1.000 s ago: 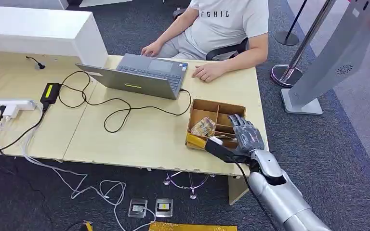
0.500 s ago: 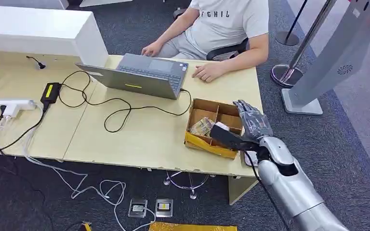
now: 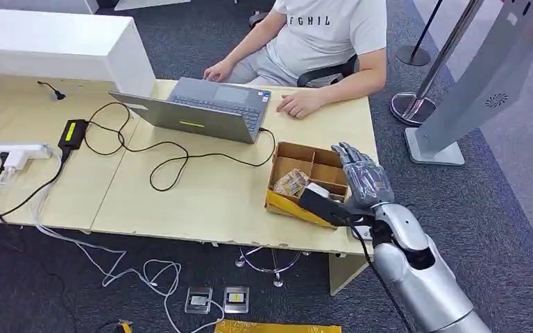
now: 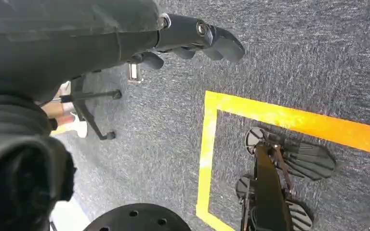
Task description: Pass the card to the sensor for recognition and then transmit it.
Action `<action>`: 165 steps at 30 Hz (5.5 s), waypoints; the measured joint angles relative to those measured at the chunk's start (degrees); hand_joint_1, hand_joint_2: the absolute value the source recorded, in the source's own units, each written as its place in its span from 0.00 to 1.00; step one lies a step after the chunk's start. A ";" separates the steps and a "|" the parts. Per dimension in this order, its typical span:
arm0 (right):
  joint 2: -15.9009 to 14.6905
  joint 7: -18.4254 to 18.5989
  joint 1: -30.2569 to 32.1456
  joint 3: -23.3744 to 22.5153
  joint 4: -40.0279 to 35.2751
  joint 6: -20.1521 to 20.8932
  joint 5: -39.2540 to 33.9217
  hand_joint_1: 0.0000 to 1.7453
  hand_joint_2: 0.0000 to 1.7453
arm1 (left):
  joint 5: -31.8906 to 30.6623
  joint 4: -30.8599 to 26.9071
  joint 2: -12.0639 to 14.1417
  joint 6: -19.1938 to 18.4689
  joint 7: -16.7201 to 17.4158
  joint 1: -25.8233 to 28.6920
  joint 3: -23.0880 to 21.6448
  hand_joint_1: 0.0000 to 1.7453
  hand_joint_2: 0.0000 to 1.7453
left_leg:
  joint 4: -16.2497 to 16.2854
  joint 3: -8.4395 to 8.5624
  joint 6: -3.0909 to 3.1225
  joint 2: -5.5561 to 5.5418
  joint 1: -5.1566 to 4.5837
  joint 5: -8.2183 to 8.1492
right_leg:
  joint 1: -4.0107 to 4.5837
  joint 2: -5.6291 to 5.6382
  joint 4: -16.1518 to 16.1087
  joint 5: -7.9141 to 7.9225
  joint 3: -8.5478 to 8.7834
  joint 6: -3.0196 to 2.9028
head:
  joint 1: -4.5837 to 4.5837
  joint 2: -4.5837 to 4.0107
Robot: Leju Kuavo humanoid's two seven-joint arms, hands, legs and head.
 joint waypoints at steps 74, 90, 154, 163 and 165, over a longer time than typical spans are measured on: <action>4.57 -3.85 1.01 4.42 15.34 -9.31 1.16 1.00 1.00 | -1.03 0.00 -0.02 -0.20 0.00 -0.29 -0.31 0.00 0.00 | 0.00 -0.05 0.00 -0.01 0.00 0.00 | 0.00 -0.02 0.00 -0.01 -0.02 -0.02 | 0.00 -0.02; 4.57 -4.22 0.52 4.55 15.56 -10.10 -0.28 1.00 1.00 | -1.07 0.00 -0.02 -0.22 0.00 -0.35 -0.33 0.00 0.00 | 0.00 -0.05 0.00 -0.01 0.00 0.00 | 0.00 -0.02 0.00 -0.01 -0.02 -0.02 | 0.00 -0.02; 8.81 -10.18 -13.43 -2.47 16.61 -21.46 5.95 1.00 1.00 | -2.29 0.00 -1.38 0.76 -1.03 -1.15 -0.72 0.00 0.00 | 0.01 -0.05 0.00 -0.02 0.00 0.01 | 0.00 -0.04 0.01 -0.01 -0.01 -0.01 | 0.00 0.00; 8.85 -10.56 -14.53 -2.47 20.87 -22.36 5.66 1.00 1.00 | -2.67 0.00 -1.64 0.39 -1.03 -1.95 -1.40 0.00 0.00 | 0.00 -0.05 0.00 -0.02 0.00 0.01 | 0.00 -0.03 0.01 -0.01 -0.01 -0.01 | 0.00 -0.02; 8.85 -10.69 -15.04 -2.45 22.04 -22.69 5.49 1.00 1.00 | -2.67 0.00 -1.68 0.39 -1.03 -2.09 -1.57 0.00 0.00 | 0.00 -0.05 0.00 -0.02 0.00 0.01 | 0.00 -0.03 0.01 -0.01 -0.01 -0.01 | 0.00 -0.02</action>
